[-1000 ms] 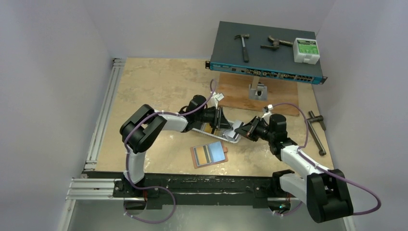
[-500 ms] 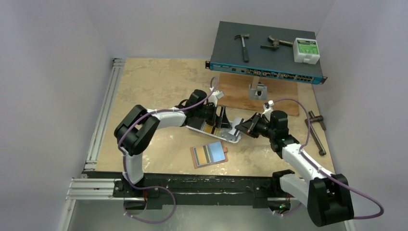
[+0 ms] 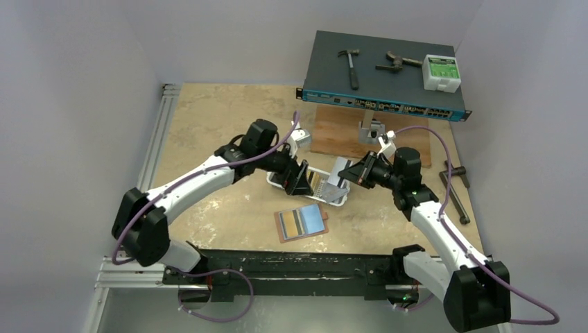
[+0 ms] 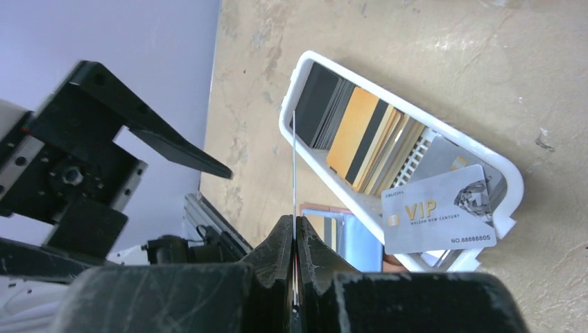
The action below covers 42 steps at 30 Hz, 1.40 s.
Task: Put the credit cards into the card holder
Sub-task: Insert the credit card into the card holder.
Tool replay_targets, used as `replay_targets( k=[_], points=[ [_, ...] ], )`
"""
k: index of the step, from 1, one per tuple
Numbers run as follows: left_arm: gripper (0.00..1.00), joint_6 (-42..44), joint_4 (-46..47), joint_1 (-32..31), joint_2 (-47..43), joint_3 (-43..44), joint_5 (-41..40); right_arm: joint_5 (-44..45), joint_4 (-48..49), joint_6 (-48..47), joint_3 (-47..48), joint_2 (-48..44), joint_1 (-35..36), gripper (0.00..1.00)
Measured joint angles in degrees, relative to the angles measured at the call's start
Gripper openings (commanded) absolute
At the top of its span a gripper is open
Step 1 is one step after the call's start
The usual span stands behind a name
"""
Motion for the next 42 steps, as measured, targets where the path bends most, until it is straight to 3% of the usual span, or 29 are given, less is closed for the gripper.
replay_targets(
  k=[8,15,19,23,28,31,34,37,40,42],
  points=[
    [1.00,13.66,-16.68,4.61,-11.04,1.95,-3.98,-3.72,-5.86,-5.33,1.46,0.90,0.00,0.00],
    [1.00,21.97,-28.09,8.72,-14.97,1.95,-8.59,-4.28,-9.81,-9.44,-2.21,0.11,1.14,0.00],
    [1.00,31.74,-34.80,8.96,-18.82,1.20,-10.01,-4.07,-11.10,-10.32,-4.33,-0.76,2.62,0.00],
    [1.00,47.82,-39.69,8.92,-28.06,-1.79,-10.25,-2.16,-10.91,-10.08,-5.44,-0.76,8.44,0.00],
    [1.00,68.63,-40.50,6.62,-44.65,-17.94,-8.70,1.66,-8.13,-8.70,-7.02,1.60,15.89,0.00],
    [1.00,76.06,-39.71,3.54,-45.16,-25.07,-6.19,4.13,-7.32,-8.20,-8.33,1.55,16.81,0.00],
    [1.00,77.75,-33.79,-0.09,-43.21,-30.71,-5.68,6.49,-7.30,-8.15,-8.96,0.81,16.90,0.00],
    [0.89,79.19,-25.66,-3.08,-41.35,-34.82,-5.25,8.74,-7.10,-8.17,-9.57,-0.66,16.90,0.00],
    [0.72,80.65,-18.64,-3.82,-38.69,-36.48,-4.50,10.88,-6.51,-8.17,-10.16,-2.01,16.90,0.00],
    [0.67,80.74,-13.53,-4.02,-35.23,-36.48,-4.17,11.80,-5.86,-8.15,-10.49,-2.34,16.90,0.00]
  ],
)
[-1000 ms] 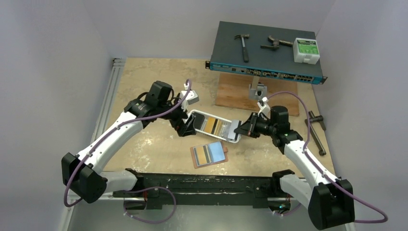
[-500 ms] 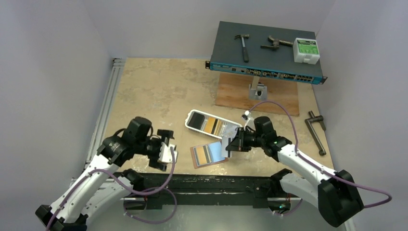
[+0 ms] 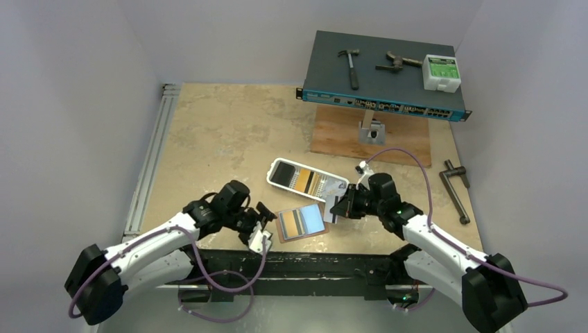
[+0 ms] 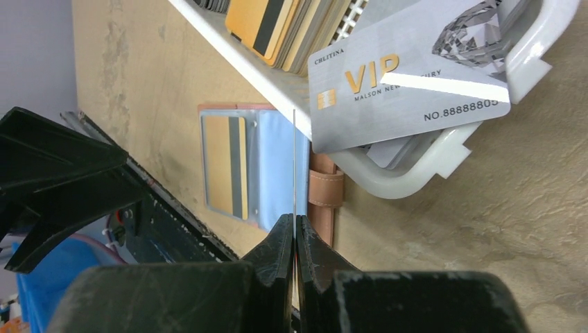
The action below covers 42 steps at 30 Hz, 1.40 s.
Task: Put the credit cards into the card holder
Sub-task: Insert the credit card into the card holder.
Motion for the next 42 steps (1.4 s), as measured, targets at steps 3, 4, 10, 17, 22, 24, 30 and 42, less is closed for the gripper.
replay_targets(
  k=[3,4,10,17,22,24,30,42],
  points=[
    [0.68,-0.90,5.53,-0.79,5.77,0.52,-0.20,0.90,1.09,0.00,-0.98,0.00,0.02,0.00],
    [0.68,-1.25,7.30,-1.20,7.02,0.50,-0.57,1.07,1.49,0.00,-1.44,0.00,0.11,0.00],
    [0.69,-4.17,14.95,-5.84,10.58,0.48,-4.94,1.33,4.37,0.50,-4.13,0.13,0.79,0.00],
    [0.68,-5.20,14.12,-7.78,14.27,1.11,-11.30,1.60,8.46,1.77,-5.11,1.66,2.03,0.00],
    [0.67,-5.68,12.96,-8.02,16.48,2.89,-15.04,1.77,10.43,2.60,-5.22,2.58,2.84,0.00],
    [0.66,-5.70,12.50,-8.41,16.48,3.08,-16.13,1.84,10.49,2.91,-5.27,2.40,3.17,0.00],
    [0.61,-6.08,11.13,-8.90,16.68,4.13,-18.93,1.79,10.25,5.05,-5.40,-2.91,3.93,0.00],
    [0.44,-11.23,6.99,-8.90,17.29,10.10,-20.83,3.61,10.99,8.92,-5.55,-1.88,11.19,0.00]
  ],
)
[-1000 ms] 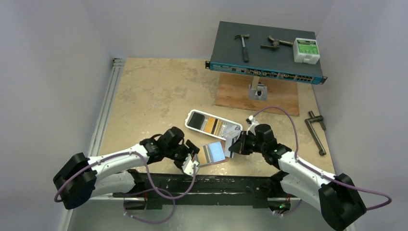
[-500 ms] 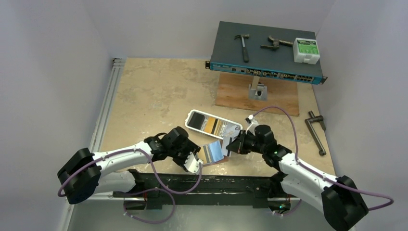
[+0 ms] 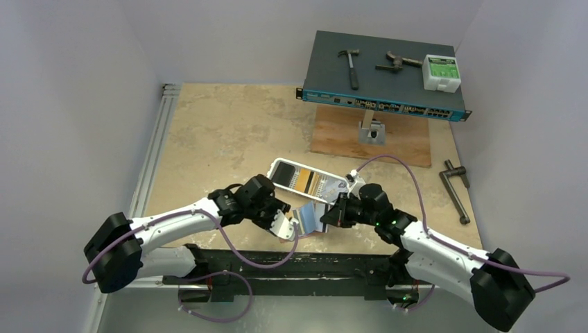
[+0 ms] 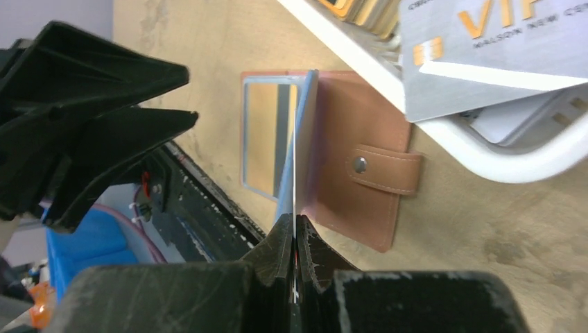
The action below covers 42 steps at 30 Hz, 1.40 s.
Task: Put the credit cards into the card holder
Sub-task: Insert the credit card into the card holder.
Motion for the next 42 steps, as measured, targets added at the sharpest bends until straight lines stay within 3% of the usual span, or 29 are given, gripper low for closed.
replay_targets(
  k=[8,21,42],
  points=[
    [0.32,-1.88,-8.52,0.02,0.94,5.29,-1.14,7.63,-13.20,-6.14,10.78,-0.72,0.04,0.00],
    [0.47,-9.86,-20.59,1.73,2.47,13.42,-3.54,11.26,-16.22,-9.25,10.38,1.38,0.04,0.00],
    [0.50,-25.07,-14.01,1.84,7.82,14.38,-7.89,12.50,-16.15,-9.94,10.38,5.44,0.04,0.00]
  ],
)
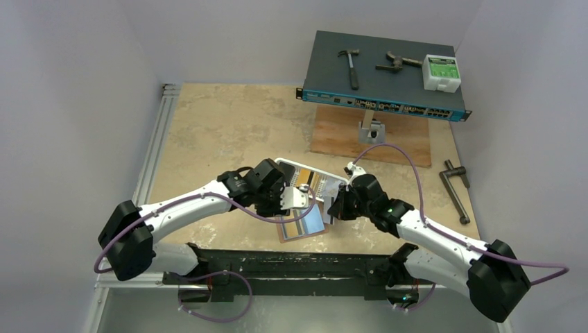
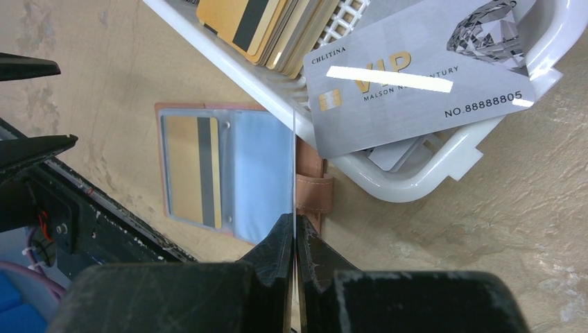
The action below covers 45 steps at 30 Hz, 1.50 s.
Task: Put the credit cards into the card holder
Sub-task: Insert the credit card into the card holder.
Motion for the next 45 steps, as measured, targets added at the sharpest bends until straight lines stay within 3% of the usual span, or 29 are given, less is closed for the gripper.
replay_targets(
  k=[17,35,45],
  points=[
    [0.48,-2.32,8.70,-0.02,4.02,-4.33,-2.32,-0.74,0.72,0.02,-0.57,-0.02,0.00,0.00],
    [0.47,-2.45,11.96,-2.03,6.05,-4.55,-5.53,-3.45,2.27,1.29,-1.95,-2.47,1.40,0.00],
    [0.42,-6.71,11.37,-2.58,5.77,-3.37,-1.57,-5.81,6.88,4.66,-2.01,-4.04,2.91,0.00]
  ],
)
